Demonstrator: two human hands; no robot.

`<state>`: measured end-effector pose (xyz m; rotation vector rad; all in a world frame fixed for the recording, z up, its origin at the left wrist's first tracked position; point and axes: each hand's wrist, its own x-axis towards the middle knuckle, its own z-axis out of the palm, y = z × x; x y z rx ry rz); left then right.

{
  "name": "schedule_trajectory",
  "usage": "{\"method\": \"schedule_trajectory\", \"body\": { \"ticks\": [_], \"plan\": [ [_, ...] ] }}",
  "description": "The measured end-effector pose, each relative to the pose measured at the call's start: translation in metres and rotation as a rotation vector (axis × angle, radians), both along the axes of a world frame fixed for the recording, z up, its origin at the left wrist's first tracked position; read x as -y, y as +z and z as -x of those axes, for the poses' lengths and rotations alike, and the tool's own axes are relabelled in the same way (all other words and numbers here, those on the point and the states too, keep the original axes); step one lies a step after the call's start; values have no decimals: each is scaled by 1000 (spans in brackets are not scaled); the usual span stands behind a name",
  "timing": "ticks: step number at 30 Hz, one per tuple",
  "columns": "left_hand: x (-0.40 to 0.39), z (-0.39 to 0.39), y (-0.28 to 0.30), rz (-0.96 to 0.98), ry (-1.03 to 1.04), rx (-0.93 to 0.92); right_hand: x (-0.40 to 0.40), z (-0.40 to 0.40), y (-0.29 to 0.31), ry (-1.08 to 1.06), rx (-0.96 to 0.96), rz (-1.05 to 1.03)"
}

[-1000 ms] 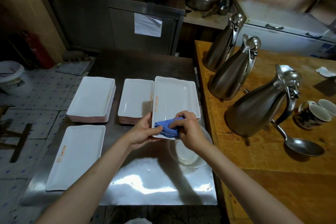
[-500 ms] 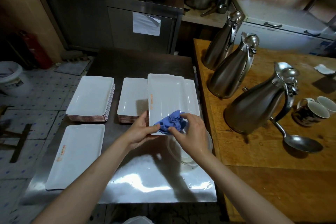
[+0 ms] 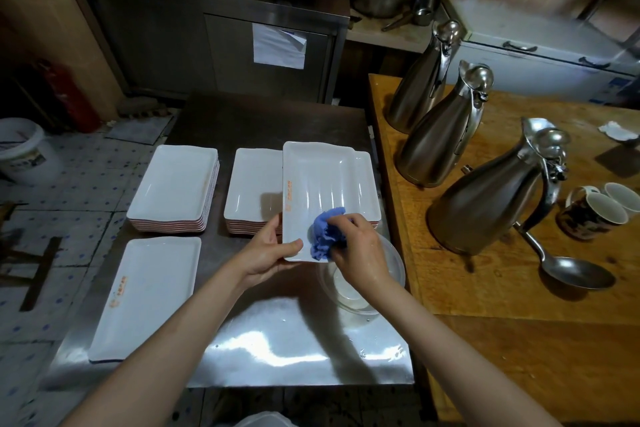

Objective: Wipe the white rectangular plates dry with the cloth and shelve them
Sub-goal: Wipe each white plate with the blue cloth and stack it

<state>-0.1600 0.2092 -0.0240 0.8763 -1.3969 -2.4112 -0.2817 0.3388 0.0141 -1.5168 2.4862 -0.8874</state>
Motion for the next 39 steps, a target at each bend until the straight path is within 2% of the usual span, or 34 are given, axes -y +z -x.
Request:
{"method": "schedule_trajectory", "body": {
  "ticks": [9,17,28,39],
  "plan": [
    [7,-13,-3,9,39,43,1,7,4,60,-106,-48],
    [20,-42,-7,5,90,67,19,-7,-2,89,-11,62],
    [42,-124,-28,-6,196,113,59,-38,-9,173,54,143],
    [41,-219,-44,-56,275,239,87,-84,-25,293,104,38]
  ]
}}
